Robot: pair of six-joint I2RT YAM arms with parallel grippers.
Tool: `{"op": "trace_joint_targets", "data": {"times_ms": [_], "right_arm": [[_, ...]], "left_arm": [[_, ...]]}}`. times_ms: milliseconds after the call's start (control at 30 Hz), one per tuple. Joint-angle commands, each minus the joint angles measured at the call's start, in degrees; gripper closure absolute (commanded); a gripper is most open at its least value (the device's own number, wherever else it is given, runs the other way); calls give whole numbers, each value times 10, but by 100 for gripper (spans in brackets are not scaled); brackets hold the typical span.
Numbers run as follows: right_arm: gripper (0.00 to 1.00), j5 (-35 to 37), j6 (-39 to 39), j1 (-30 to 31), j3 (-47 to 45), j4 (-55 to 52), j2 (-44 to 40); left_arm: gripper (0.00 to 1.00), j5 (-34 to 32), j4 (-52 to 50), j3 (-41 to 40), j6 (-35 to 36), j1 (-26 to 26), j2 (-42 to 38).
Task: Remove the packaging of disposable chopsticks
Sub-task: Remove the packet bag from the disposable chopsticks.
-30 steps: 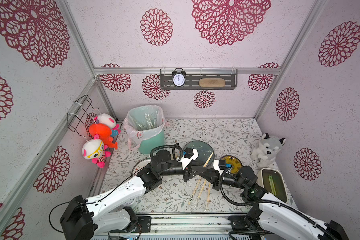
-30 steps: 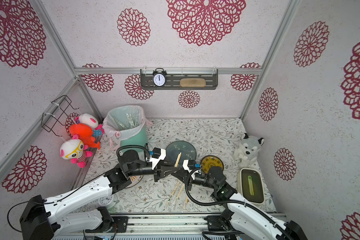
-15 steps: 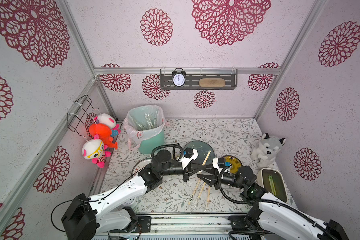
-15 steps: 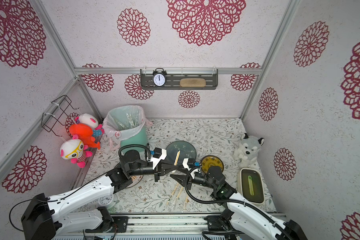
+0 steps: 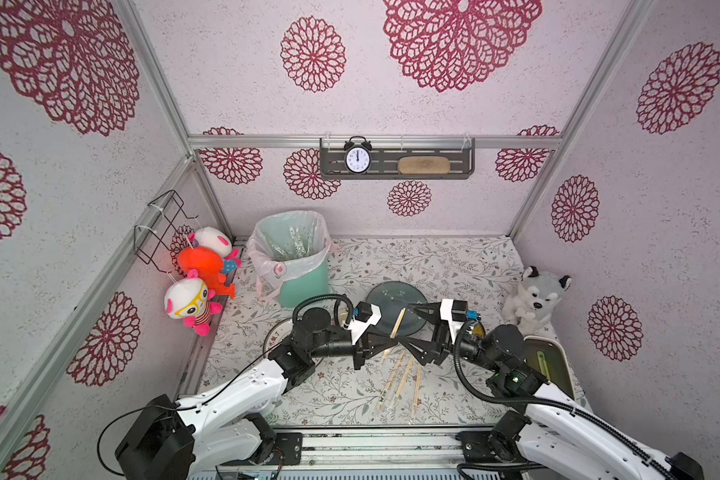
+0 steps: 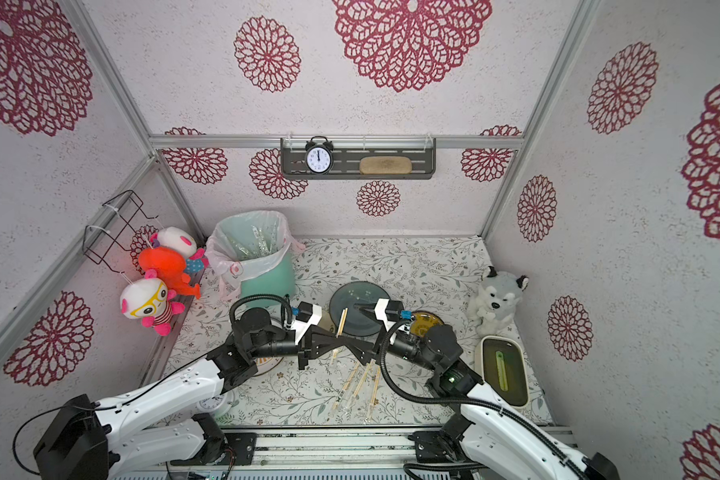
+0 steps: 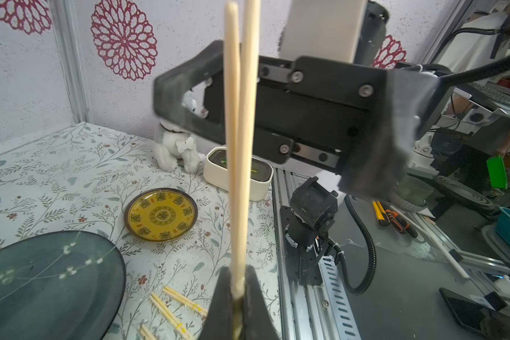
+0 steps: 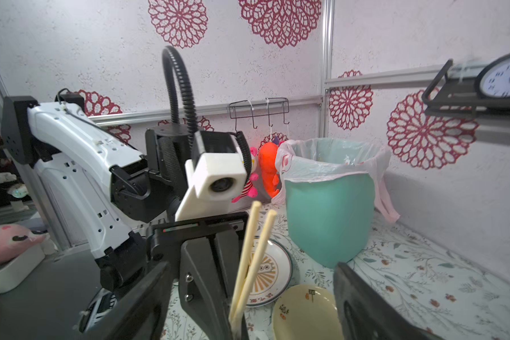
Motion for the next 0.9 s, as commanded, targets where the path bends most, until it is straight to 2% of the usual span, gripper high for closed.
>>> {"op": "trace_joint_targets", "data": {"times_ms": [0, 133, 200, 233, 467, 700, 800, 867], "right_arm": [[28, -43, 12, -4, 22, 44, 32], [43, -85, 35, -4, 25, 81, 59], [60, -97, 37, -4, 21, 96, 66], [64, -101, 37, -4, 20, 98, 66], [71, -105, 39, -5, 5, 105, 44], [80, -121, 44, -5, 15, 108, 66], [87, -130, 50, -5, 15, 120, 81], [97, -126, 46, -5, 14, 117, 80]], "left_arm": [[100, 17, 15, -5, 5, 0, -18], [100, 28, 16, -6, 2, 0, -21], [100, 34, 14, -4, 1, 0, -17], [100, 35, 14, -4, 2, 0, -14], [100, 29, 14, -10, 2, 0, -13], [100, 33, 17, -8, 1, 0, -4], [100, 33, 14, -5, 2, 0, -5], [100, 32, 8, -4, 4, 0, -7]]}}
